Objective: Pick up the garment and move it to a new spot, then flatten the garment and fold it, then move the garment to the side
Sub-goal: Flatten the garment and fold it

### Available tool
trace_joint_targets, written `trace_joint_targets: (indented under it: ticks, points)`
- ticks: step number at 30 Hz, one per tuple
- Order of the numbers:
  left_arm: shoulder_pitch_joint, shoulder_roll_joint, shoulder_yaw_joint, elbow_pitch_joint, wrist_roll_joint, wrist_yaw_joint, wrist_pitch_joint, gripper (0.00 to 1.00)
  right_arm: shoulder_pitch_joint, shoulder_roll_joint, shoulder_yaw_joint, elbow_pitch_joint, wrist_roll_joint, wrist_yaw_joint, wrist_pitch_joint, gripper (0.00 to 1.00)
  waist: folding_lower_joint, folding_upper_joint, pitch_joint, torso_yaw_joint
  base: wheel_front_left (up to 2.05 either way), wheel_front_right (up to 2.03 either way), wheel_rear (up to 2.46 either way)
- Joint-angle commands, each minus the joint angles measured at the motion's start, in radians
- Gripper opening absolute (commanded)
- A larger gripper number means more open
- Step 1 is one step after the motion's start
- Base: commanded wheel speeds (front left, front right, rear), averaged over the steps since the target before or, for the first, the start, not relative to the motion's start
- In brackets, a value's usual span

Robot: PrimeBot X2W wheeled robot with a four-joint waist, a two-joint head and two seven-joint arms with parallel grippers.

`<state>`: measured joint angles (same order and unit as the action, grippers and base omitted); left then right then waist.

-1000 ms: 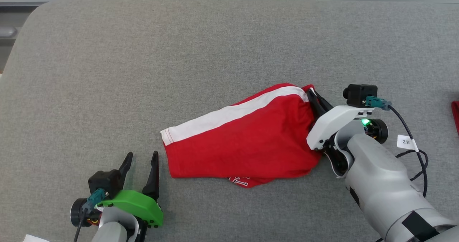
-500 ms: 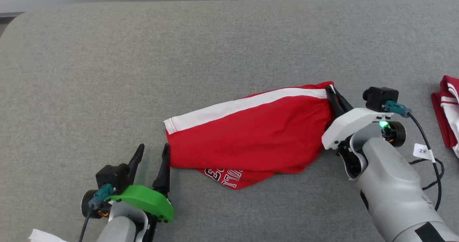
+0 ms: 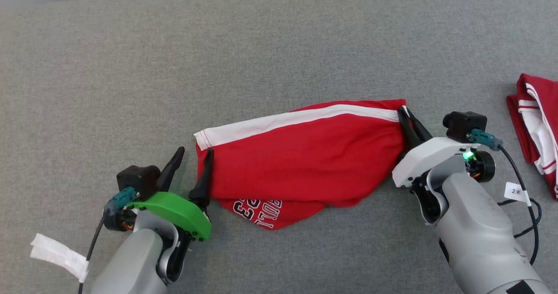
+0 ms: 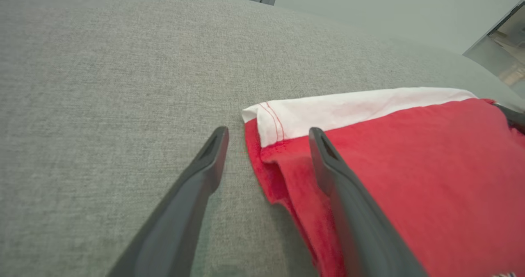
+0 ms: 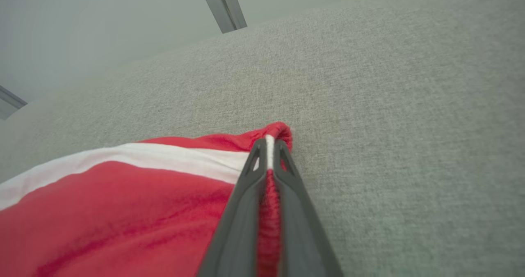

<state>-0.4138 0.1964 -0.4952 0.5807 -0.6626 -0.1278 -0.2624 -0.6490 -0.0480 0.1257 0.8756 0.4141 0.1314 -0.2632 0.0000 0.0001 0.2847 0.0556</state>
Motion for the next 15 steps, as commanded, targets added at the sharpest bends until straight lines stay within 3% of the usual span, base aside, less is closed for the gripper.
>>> trace_joint_targets:
  ticks: [1, 8, 15]
  points:
    - [-0.031, 0.015, -0.028, 0.011, -0.025, -0.004, -0.002, 1.00, 0.015, -0.006, 0.002, -0.002, 0.007, -0.002, -0.002, 0.00, 0.0000, -0.0001, 0.007, -0.007, 0.00, 0.00, 0.00]
    - [-0.120, 0.073, -0.200, 0.073, -0.174, -0.004, -0.001, 1.00, 0.010, -0.006, 0.025, -0.005, 0.020, -0.002, -0.002, 0.00, 0.0000, -0.0001, 0.014, -0.017, 0.00, 0.00, 0.00]
    - [-0.170, 0.105, -0.292, 0.084, -0.249, -0.005, -0.002, 1.00, -0.002, -0.005, 0.044, -0.009, 0.035, -0.002, -0.001, 0.00, 0.0000, -0.0001, 0.024, -0.021, 0.00, 0.00, 0.00]
